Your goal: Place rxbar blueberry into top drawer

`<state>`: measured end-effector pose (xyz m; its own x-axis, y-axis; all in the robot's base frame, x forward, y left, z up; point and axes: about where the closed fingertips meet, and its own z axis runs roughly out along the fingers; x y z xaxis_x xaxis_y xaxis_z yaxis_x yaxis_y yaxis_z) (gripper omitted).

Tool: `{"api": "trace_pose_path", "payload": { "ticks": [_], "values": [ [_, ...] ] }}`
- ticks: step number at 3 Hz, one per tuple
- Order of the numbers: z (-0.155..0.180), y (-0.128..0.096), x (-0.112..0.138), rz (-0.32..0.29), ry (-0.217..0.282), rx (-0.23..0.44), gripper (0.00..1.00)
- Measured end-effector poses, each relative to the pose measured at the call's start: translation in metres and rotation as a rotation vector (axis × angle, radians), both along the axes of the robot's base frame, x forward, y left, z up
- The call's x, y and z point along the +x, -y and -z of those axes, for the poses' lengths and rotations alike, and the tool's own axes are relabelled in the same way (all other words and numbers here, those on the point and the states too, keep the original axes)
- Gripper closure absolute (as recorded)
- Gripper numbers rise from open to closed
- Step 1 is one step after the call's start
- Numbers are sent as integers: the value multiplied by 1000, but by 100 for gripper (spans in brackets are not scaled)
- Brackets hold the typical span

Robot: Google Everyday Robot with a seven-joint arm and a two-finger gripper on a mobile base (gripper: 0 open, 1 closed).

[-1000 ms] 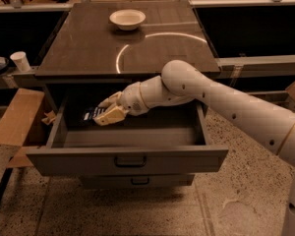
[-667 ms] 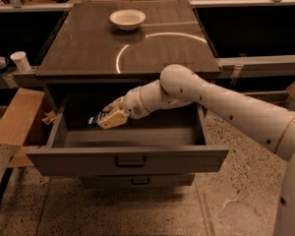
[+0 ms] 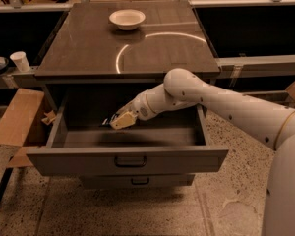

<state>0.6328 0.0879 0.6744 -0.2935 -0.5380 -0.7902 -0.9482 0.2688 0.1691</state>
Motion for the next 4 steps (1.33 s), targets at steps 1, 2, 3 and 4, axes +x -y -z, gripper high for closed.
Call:
{"api": "trace_pose_path", "payload": {
  "ticks": [1, 2, 3, 4],
  "values": [
    [4, 5, 10, 22, -10, -23, 82],
    [14, 10, 13, 32, -17, -35, 58],
    [17, 11, 14, 34, -18, -38, 35],
    [20, 12, 14, 36, -19, -41, 12]
  ]
}}
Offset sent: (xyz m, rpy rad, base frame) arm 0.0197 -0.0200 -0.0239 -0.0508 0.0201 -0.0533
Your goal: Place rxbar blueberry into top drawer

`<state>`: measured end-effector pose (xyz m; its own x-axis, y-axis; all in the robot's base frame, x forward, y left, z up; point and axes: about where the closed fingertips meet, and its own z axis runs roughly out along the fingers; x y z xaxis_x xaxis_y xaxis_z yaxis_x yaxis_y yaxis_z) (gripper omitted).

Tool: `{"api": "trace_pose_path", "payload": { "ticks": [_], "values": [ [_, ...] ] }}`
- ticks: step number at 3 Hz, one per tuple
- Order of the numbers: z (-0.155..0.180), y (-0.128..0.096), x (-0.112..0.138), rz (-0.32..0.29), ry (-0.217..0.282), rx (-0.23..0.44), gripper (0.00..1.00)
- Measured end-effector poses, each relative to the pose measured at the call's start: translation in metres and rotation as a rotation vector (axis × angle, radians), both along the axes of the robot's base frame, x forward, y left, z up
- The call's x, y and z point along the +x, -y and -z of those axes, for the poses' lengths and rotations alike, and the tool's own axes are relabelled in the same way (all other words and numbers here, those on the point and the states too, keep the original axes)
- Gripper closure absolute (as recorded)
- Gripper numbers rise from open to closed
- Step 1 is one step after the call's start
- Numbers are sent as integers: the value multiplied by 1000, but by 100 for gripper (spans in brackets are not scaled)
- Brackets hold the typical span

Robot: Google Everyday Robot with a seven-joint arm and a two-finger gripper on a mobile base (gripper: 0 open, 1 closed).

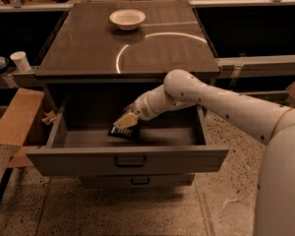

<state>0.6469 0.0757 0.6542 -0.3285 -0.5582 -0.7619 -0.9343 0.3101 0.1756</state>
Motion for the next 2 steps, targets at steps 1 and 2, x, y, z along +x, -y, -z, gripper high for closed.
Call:
{"api": "trace_pose_path", "payload": {
  "ticks": [1, 2],
  "values": [
    [5, 2, 1, 3, -2, -4, 0],
    [5, 2, 1, 3, -2, -4, 0]
  ]
}}
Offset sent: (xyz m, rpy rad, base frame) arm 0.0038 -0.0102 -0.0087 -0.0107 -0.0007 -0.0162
